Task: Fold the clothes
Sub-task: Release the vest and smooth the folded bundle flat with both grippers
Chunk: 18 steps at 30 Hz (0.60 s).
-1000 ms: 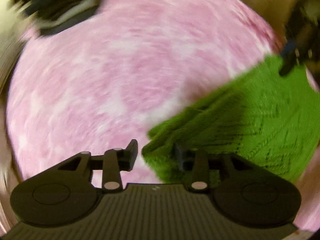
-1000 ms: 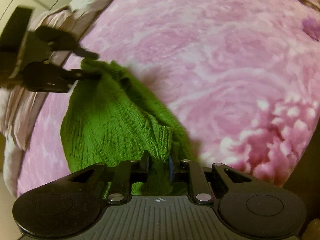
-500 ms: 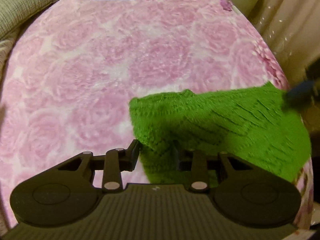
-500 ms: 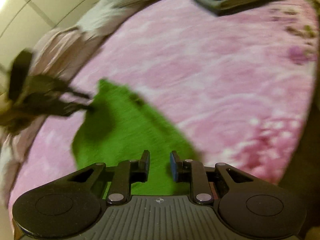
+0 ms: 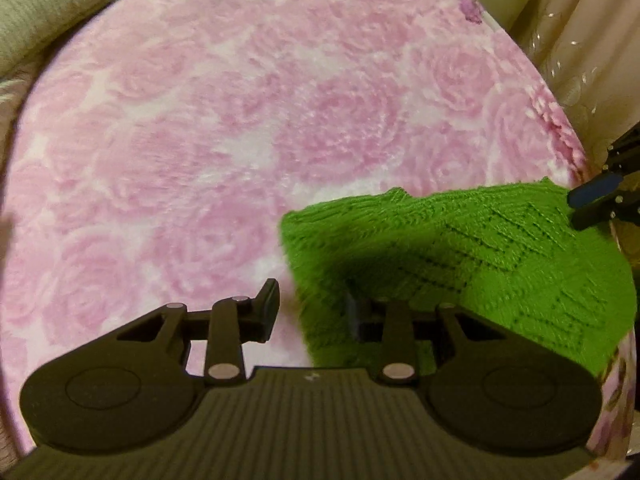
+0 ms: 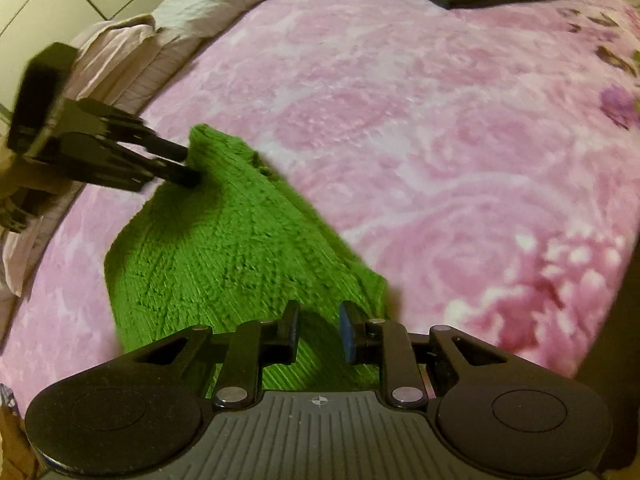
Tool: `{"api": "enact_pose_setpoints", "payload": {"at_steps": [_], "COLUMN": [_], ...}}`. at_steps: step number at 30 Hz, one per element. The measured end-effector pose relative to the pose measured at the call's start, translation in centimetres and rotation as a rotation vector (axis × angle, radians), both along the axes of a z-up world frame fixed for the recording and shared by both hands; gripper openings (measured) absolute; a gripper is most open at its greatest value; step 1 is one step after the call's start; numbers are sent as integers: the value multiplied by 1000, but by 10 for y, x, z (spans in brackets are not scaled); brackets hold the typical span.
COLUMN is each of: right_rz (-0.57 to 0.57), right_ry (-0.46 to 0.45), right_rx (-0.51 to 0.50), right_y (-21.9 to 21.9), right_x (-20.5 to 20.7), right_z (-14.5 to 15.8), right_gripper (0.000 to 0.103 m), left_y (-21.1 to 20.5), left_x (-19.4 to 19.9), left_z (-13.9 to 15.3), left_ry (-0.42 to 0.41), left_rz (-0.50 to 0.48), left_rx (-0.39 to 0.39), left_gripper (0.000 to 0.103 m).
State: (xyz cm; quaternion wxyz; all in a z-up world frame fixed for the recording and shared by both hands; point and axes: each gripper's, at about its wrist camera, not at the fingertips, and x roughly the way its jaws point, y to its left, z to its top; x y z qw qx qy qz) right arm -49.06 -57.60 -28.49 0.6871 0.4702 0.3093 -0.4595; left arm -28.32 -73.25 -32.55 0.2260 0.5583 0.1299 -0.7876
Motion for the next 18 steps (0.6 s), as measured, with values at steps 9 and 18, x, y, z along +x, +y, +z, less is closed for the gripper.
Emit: {"api": "enact_pose_setpoints", "payload": {"at_steps": [9, 18], "right_rz": [20, 261], "right_ry": [75, 73], "right_rx": [24, 44], "right_y": [8, 21], "right_x": [-2, 52], "right_z": [25, -7], "right_gripper": [31, 35], "left_y": [55, 92], "left_x": [46, 37], "left_z": [25, -21], "left_ry": [-43, -57], "left_rz": [24, 71], "left_rx": [23, 60], "left_gripper": [28, 28]}}
